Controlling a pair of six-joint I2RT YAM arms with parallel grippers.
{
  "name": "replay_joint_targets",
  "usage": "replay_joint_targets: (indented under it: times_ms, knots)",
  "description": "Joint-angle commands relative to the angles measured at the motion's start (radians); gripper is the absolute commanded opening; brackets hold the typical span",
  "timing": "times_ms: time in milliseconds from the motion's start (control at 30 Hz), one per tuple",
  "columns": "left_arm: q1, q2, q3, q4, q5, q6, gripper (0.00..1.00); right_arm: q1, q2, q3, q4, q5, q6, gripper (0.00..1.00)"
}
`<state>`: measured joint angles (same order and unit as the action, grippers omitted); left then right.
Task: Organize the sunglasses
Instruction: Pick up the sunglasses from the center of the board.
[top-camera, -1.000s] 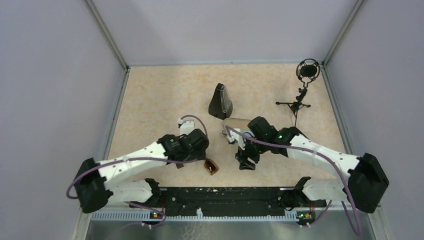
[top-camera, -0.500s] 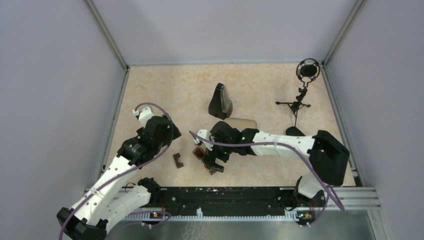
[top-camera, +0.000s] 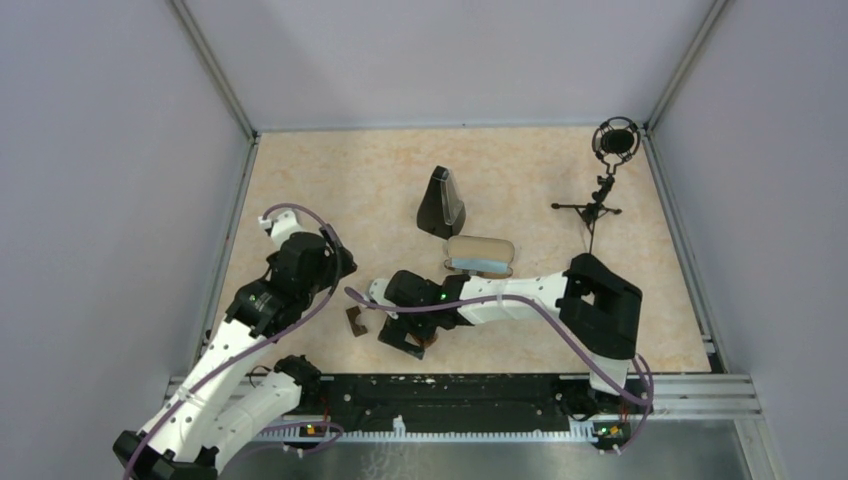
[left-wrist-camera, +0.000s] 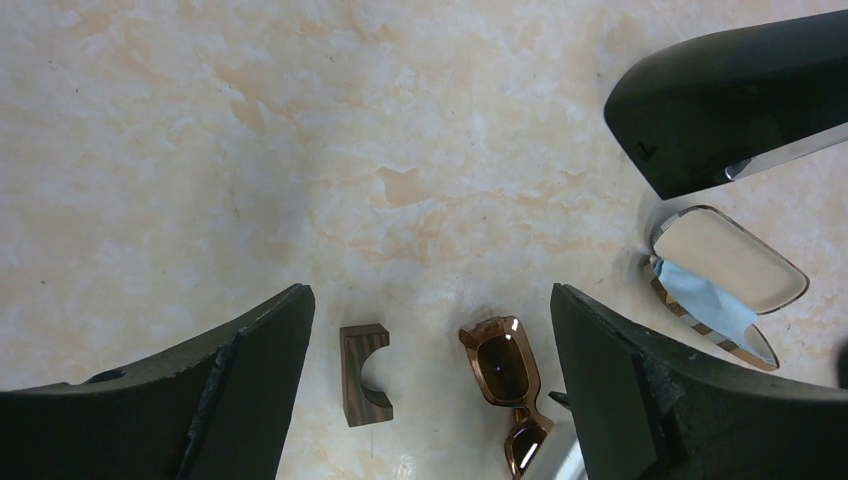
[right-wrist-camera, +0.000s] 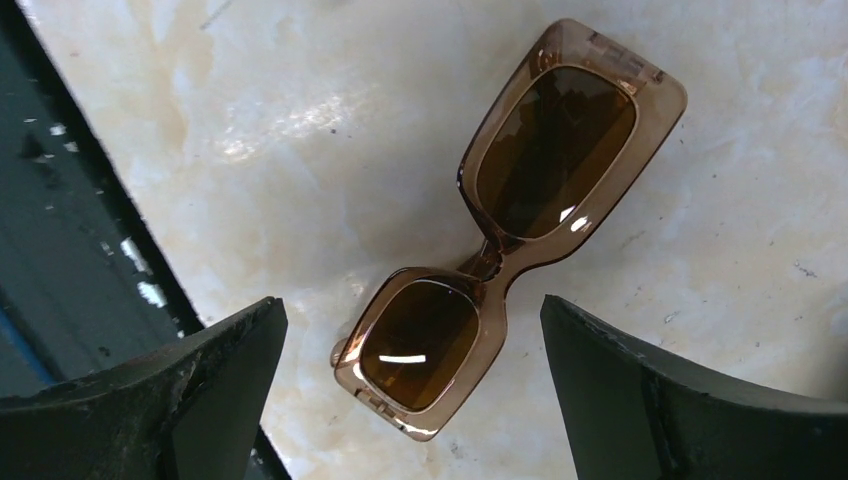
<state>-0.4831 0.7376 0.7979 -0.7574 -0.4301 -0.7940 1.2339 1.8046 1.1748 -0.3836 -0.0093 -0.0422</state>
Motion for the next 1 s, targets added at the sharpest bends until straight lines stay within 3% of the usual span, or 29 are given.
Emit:
replay_joint_targets:
  times_ms: [0,100,467,533,767,967]
  knots:
    - [0.01,-0.006,-0.005,0.055,0.021,0.035,0.94,0.016,0.041,0.063,-0.028,0.099,0.034,0.99]
    - [0.011,-0.004,-0.008,0.063,0.025,0.043,0.94,0.016,0.049,0.059,-0.037,0.117,0.035,0.98]
    - [0.015,-0.007,-0.027,0.093,0.055,0.053,0.94,0.021,0.042,0.06,-0.077,0.152,0.002,0.7]
    - [0.015,-0.01,-0.028,0.095,0.061,0.052,0.94,0.021,0.04,0.054,-0.075,0.154,-0.002,0.59]
    - [0.017,-0.024,-0.035,0.1,0.069,0.056,0.93,0.021,0.028,0.062,-0.096,0.202,-0.046,0.56]
    - [0.015,-0.012,-0.042,0.124,0.083,0.08,0.93,0.017,-0.045,0.033,-0.136,0.195,-0.174,0.45]
